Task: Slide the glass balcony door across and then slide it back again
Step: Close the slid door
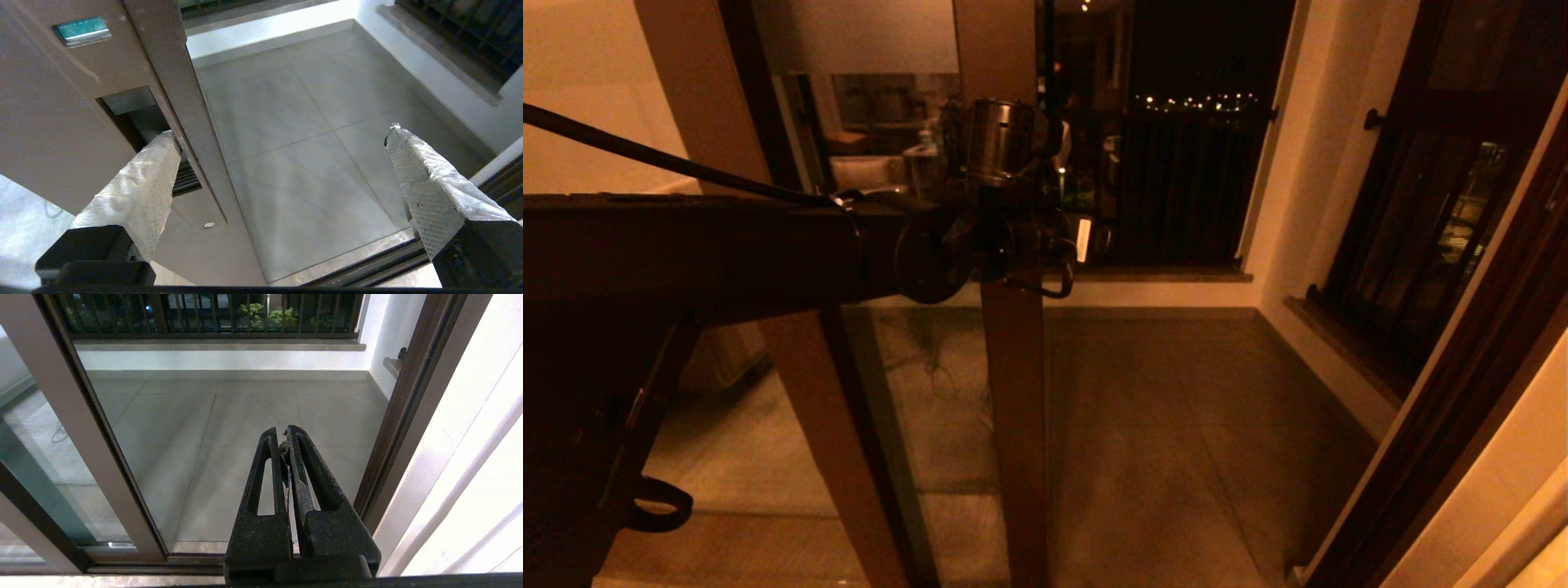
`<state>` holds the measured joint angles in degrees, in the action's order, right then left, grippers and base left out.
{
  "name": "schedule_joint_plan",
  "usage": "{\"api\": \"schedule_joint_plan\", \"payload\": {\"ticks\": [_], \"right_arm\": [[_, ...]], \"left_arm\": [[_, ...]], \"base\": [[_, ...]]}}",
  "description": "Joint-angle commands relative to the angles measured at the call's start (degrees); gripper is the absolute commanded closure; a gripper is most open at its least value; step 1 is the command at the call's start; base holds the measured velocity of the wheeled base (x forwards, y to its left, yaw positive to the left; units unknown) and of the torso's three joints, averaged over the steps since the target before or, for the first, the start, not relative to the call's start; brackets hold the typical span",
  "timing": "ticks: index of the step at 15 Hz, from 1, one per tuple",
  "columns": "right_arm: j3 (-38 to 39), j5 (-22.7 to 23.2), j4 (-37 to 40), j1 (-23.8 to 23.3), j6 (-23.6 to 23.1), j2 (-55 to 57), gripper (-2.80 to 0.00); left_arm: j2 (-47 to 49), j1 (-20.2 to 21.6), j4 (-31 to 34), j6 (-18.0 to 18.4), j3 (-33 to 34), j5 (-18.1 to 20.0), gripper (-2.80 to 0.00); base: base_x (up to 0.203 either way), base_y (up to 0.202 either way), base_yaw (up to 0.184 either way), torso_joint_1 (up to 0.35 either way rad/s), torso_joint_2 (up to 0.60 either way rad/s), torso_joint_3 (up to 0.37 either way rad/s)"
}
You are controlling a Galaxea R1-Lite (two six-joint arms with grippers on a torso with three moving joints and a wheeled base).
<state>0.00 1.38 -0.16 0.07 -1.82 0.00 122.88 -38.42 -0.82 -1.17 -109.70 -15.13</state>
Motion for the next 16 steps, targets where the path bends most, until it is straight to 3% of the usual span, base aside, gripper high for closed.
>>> {"api": "schedule_joint_plan", "payload": {"ticks": [1,16], "right_arm": [[0.0,0.0,0.0,0.0,0.0,0.1,0.0],[0.0,0.0,0.0,0.0,0.0,0.1,0.0]], "left_arm": [[0.7,-0.3,0.1,-0.1,0.0,-0.1,-2.8],[4.2,-1.8,-6.0,0.1,-0.6,0.3,-2.8]], "base": [[0.0,0.0,0.0,0.0,0.0,0.0],[0.0,0.0,0.0,0.0,0.0,0.0]]}}
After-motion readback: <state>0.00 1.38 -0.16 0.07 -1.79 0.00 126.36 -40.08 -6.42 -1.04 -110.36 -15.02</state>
